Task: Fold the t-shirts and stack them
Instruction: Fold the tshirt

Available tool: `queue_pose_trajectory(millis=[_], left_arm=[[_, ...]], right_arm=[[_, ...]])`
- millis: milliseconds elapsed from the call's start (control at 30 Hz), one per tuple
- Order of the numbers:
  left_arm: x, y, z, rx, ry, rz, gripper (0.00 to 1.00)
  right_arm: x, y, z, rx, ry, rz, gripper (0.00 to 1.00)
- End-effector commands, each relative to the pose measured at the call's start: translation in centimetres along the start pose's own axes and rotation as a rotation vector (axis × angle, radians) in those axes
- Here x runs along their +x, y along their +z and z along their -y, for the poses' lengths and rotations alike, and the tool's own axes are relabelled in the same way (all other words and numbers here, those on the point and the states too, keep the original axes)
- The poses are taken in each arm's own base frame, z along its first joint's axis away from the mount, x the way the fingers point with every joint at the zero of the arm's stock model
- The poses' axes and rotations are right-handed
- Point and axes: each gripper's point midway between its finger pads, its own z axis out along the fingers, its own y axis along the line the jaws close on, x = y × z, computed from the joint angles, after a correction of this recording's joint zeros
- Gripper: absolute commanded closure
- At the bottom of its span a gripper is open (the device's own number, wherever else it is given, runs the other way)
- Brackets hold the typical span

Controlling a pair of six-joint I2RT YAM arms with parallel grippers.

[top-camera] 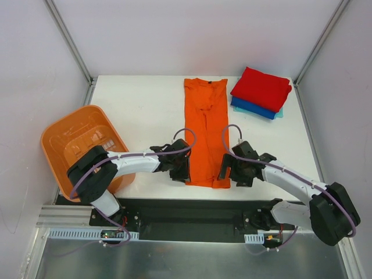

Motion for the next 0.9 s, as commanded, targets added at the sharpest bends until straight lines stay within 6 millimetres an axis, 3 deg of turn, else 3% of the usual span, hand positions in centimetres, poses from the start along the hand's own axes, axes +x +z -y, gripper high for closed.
queue_pose_trajectory(millis=[0,133,233,333,433,533,667,867], left_arm=[[1.7,-0.1,-1.3,-0.046,0.021,-0.055,0.71],[1.7,-0.1,-1.3,-0.044,0.017,-0.054,0.73],[1.7,-0.1,-1.3,-0.045,0.021,-0.058,0.75],[1.9,0.0,-1.4,-0.053,0.026,-0.064,0.77],[2.0,-0.2,-1.6,-0.061,0.029,-0.070,0.83],[2.2,-0.4,-2.1,-0.079,0.037,-0.076,0.87],[2.6,-0.9,-2.8,-0.092,0.036,-0.081,0.99],[3.4,-1.3,-3.6,-0.105,0.034,-0.099,1.00]], right_arm=[[-0.2,0.4,-0.8,-0.027,0.024,-0.009,0.01],[-0.2,0.8,-1.0,-0.026,0.048,-0.024,0.07],[-0.4,0.9,-0.9,-0.016,0.056,-0.015,0.18],[-0.1,1.0,-0.4,0.011,0.055,-0.029,0.44],[0.5,1.2,-0.1,0.013,0.058,-0.054,0.61],[1.0,1.4,0.6,0.028,0.062,-0.060,0.72],[1.5,1.6,1.3,0.047,0.064,-0.068,0.77],[2.0,1.9,1.9,0.061,0.063,-0.084,0.80]])
